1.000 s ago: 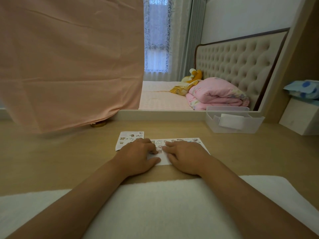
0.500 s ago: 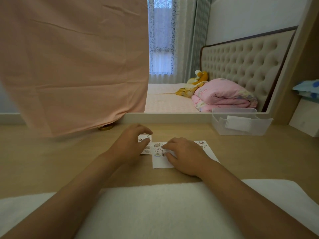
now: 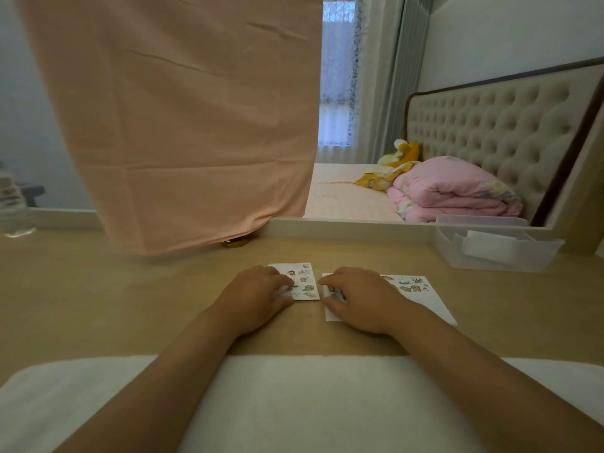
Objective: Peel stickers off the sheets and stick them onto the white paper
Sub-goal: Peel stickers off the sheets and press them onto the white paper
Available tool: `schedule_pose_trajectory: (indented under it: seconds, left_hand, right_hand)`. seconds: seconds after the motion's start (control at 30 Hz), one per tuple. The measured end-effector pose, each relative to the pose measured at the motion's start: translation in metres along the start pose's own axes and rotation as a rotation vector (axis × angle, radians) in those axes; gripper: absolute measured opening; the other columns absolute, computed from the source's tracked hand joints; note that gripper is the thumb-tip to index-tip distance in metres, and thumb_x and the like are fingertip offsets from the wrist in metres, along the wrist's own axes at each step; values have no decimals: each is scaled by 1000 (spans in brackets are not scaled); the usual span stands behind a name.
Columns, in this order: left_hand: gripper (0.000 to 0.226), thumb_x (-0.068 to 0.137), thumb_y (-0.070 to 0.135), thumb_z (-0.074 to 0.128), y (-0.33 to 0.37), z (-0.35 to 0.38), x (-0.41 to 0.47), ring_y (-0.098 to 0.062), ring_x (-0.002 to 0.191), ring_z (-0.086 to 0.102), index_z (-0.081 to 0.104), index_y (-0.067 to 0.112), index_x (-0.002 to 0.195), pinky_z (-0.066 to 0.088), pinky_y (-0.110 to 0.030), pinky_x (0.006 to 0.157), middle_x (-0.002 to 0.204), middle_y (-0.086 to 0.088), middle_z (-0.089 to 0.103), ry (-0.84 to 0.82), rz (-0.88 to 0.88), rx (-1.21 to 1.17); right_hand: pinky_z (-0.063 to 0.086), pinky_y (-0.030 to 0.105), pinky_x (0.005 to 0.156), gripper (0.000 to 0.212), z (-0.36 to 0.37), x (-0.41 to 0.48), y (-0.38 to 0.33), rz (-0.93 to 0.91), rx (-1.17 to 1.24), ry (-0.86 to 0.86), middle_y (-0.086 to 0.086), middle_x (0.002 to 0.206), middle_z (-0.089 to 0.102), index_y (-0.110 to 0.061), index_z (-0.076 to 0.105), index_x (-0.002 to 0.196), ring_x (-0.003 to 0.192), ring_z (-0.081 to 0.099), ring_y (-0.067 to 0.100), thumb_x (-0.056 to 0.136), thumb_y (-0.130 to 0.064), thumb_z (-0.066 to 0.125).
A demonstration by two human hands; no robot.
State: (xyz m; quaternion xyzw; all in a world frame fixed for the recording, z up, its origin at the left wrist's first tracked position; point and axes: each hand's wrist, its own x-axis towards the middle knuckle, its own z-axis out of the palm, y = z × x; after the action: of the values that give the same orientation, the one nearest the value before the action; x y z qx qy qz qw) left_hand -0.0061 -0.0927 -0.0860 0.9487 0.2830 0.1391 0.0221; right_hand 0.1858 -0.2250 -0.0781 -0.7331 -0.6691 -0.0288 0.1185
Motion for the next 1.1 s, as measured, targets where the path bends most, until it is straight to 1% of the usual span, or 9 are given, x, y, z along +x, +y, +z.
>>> schedule_pose_trajectory:
  seconds: [0.13, 0.27, 0.37, 0.43, 0.5, 0.6, 0.7, 0.9, 1.1]
  left_hand:
    - [29, 99, 44, 54, -7, -7, -4, -12, 108, 61, 70, 31, 120, 46, -29, 90, 121, 9, 69, 40, -4, -79]
    - [23, 99, 41, 57, -7, -7, -6, -7, 101, 63, 74, 34, 111, 49, -34, 90, 111, 13, 72, 80, -18, -294]
    - [25, 94, 47, 62, -2, -5, -8, -5, 104, 61, 73, 34, 112, 50, -32, 91, 114, 16, 71, 183, -26, -297]
    - [22, 90, 50, 66, 5, -8, -9, -3, 95, 59, 69, 35, 107, 49, -26, 80, 106, 17, 68, 363, -16, -253]
    - [12, 89, 47, 67, 14, -17, -13, -3, 76, 56, 63, 36, 89, 42, -20, 64, 84, 16, 63, 482, -72, -267]
    - [34, 95, 48, 58, 29, -24, -18, -8, 60, 59, 67, 25, 71, 47, -30, 61, 63, 7, 66, 327, -255, -497]
    - [34, 97, 47, 56, 49, -25, -21, -6, 56, 62, 77, 23, 83, 52, -24, 61, 74, 7, 75, 115, -413, -934]
    - [15, 96, 31, 64, 56, -21, -16, -13, 73, 66, 76, 23, 95, 44, -23, 56, 91, 9, 78, 161, -628, -1339]
    - [19, 98, 28, 61, 56, -20, -16, -11, 73, 67, 77, 16, 99, 42, -25, 56, 94, 6, 78, 137, -651, -1413]
  right_hand:
    - [44, 33, 97, 49, 6, 14, -12, -85, 36, 144, -10, 135, 54, -35, 55, 139, 119, 52, 13, 92, -47, 62]
    - [54, 33, 67, 18, 17, 22, -20, -178, 40, 370, -10, 102, 70, -32, 77, 104, 86, 69, 17, 86, -31, 72]
    - [55, 36, 56, 9, 19, 23, -19, -235, 64, 501, -8, 85, 71, -26, 78, 89, 70, 68, 16, 84, -24, 70]
    - [53, 34, 54, 8, 16, 21, -16, -273, 73, 574, -5, 85, 70, -20, 77, 88, 68, 66, 16, 84, -19, 70]
    - [53, 35, 54, 7, 13, 19, -13, -307, 62, 630, -2, 87, 69, -15, 75, 88, 68, 65, 17, 88, -15, 68]
    - [51, 35, 52, 8, 8, 16, -11, -327, 24, 710, 2, 88, 67, -10, 72, 88, 64, 62, 20, 92, -12, 66]
    - [50, 31, 51, 7, 5, 14, -11, -346, -17, 754, 4, 88, 66, -8, 71, 87, 62, 60, 21, 92, -8, 67]
    - [51, 36, 51, 7, 7, 11, -13, -356, -2, 750, 5, 92, 66, -8, 75, 94, 65, 62, 23, 88, -7, 71]
    - [49, 21, 57, 28, 7, 6, -23, -191, 209, 654, -11, 99, 68, -25, 78, 100, 84, 67, 8, 88, -45, 63]
